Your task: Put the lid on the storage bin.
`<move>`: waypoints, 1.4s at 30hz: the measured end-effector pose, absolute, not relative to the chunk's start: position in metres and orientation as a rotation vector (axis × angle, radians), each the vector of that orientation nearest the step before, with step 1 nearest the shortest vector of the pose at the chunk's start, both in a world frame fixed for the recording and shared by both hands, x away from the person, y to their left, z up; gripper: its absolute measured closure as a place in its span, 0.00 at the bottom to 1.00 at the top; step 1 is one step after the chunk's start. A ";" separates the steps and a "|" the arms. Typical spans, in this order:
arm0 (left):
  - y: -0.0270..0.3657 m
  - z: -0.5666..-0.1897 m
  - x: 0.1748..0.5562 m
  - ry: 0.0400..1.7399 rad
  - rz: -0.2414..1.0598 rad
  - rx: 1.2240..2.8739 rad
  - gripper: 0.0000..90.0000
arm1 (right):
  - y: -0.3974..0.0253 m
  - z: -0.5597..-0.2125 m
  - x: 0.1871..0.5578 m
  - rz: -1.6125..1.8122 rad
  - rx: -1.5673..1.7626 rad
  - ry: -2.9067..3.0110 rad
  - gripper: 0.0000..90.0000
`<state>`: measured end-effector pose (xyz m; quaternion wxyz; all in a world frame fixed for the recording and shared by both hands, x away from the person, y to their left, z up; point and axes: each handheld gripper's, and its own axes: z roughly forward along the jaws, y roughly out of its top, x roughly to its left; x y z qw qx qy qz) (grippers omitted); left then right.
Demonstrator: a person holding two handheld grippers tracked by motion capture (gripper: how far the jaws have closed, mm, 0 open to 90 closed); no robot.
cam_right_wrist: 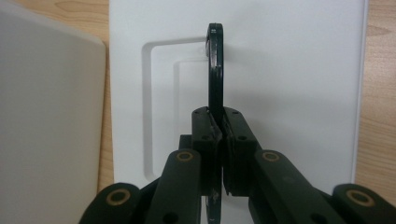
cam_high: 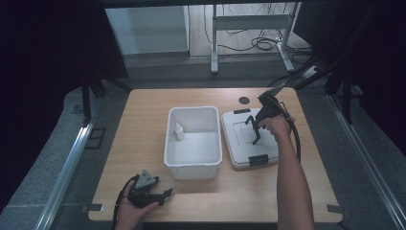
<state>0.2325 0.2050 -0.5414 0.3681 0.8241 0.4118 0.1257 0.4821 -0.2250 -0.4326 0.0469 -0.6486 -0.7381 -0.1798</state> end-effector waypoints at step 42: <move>0.208 -0.539 0.232 1.060 0.321 2.101 0.31 | -0.229 -0.323 0.443 -0.800 -1.976 -2.251 0.95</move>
